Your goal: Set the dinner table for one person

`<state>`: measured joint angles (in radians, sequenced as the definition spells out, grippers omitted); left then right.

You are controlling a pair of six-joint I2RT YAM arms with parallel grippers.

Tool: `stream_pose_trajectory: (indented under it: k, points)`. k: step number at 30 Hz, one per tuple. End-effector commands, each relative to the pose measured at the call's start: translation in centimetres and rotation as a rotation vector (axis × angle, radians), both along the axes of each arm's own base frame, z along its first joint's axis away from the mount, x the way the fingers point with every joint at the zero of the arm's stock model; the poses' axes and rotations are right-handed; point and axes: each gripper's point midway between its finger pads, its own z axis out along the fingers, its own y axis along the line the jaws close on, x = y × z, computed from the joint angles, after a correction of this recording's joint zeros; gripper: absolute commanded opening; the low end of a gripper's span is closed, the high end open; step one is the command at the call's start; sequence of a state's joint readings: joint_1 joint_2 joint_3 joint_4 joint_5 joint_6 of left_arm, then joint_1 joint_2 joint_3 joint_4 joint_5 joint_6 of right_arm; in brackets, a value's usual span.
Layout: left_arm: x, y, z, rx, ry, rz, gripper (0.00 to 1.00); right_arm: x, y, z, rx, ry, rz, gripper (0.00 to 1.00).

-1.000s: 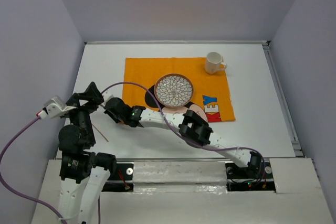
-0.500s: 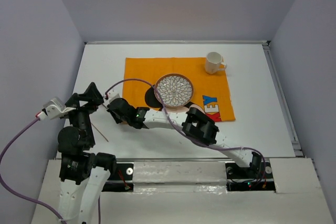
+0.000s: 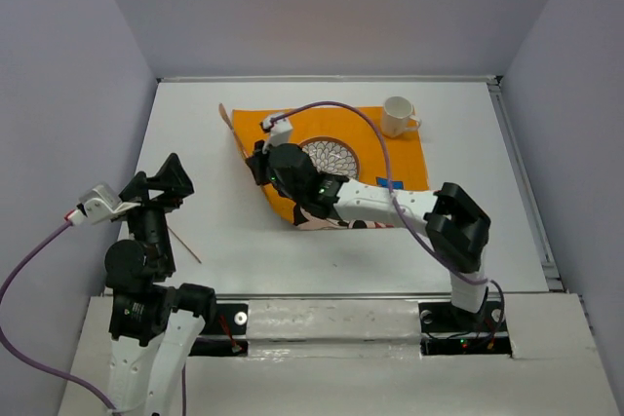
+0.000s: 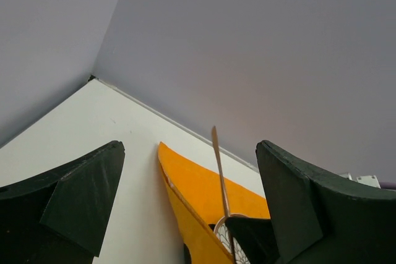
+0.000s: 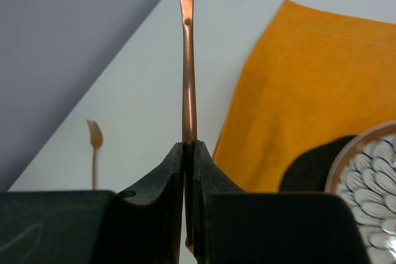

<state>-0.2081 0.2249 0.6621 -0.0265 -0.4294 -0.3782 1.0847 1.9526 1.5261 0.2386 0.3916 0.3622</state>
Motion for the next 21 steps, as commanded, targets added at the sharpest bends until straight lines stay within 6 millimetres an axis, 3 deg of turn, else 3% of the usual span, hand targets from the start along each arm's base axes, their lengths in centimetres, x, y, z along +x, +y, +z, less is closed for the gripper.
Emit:
stream_pose_trajectory:
  k: [1,5,10,12,16,17,19,20,21]
  points:
    - [-0.3,-0.3,1.3,0.003,-0.061,-0.017,0.99,1.6,-5.2,2.3,0.117,0.006,-0.071,0.00]
    - [-0.2,-0.5,1.3,0.005,-0.061,-0.026,0.99,-0.1,-5.7,1.6,0.115,0.033,0.009,0.00]
    - [0.0,-0.7,1.1,0.012,-0.052,-0.036,0.99,-0.4,-6.1,1.9,0.136,0.047,0.023,0.00]
    - [0.1,-0.8,1.1,0.015,-0.053,-0.043,0.99,-0.9,-5.0,1.3,0.145,0.076,0.075,0.00]
    - [0.1,-0.9,1.1,0.016,-0.052,-0.045,0.99,-1.9,-2.0,2.7,0.252,0.104,0.196,0.00]
    - [0.2,-0.9,1.0,0.016,-0.050,-0.046,0.99,-2.4,-0.8,5.3,0.313,0.082,0.258,0.00]
    - [0.2,-0.9,1.0,0.015,-0.049,-0.045,0.99,-2.8,0.7,6.8,0.380,0.110,0.313,0.00]
    - [0.2,-0.9,1.0,0.014,-0.049,-0.047,0.99,-3.1,1.4,9.8,0.478,0.116,0.346,0.00]
    - [0.2,-0.9,1.1,0.013,-0.051,-0.045,0.99,-3.1,1.8,10.7,0.524,0.129,0.356,0.00]
